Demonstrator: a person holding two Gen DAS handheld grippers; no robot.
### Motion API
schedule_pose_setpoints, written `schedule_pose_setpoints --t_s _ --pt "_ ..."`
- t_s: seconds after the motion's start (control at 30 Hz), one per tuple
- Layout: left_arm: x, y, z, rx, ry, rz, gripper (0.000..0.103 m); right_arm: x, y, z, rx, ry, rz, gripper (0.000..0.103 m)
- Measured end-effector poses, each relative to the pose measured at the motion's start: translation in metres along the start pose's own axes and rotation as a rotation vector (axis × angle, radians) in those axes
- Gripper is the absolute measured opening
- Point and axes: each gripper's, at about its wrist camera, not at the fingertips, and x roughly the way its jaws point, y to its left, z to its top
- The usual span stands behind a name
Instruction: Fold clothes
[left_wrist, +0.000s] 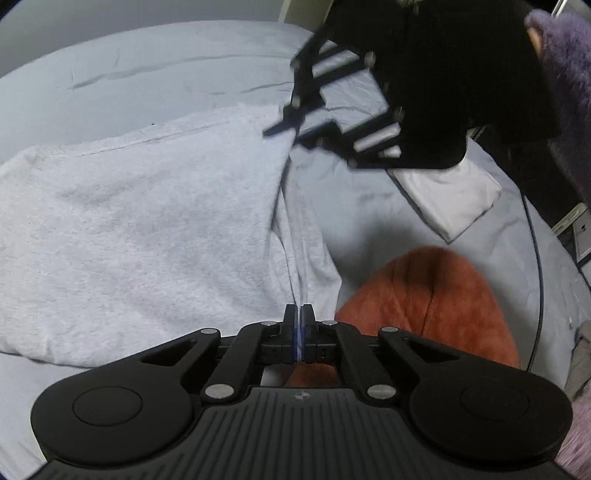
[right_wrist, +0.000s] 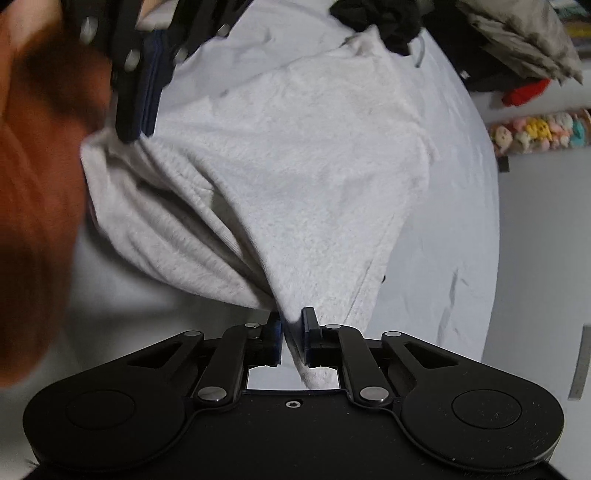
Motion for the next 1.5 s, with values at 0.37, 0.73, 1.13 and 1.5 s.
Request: schedule_pose_setpoints --t_s 0.37,0.73,1.13,1.5 --pt "0.024 -0.003 0.019 -0.016 0.009 0.019 0.049 0.018 -0.001 -0.009 0.068 0.060 0.038 0.007" --pt "0.113 -0.001 0.061 -0.137 0.240 0.052 0.051 0.030 0.028 -0.057 0.203 0.027 0.024 0.045" --pt "0.158 -0.026 0.080 -0.081 0.364 0.193 0.058 0.063 0.039 -0.098 0.343 0.021 0.013 0.046" --pt "0.133 -0.006 0.074 -0.047 0.298 0.162 0.016 0.073 0.034 -0.091 0.340 -0.036 -0.030 0.046"
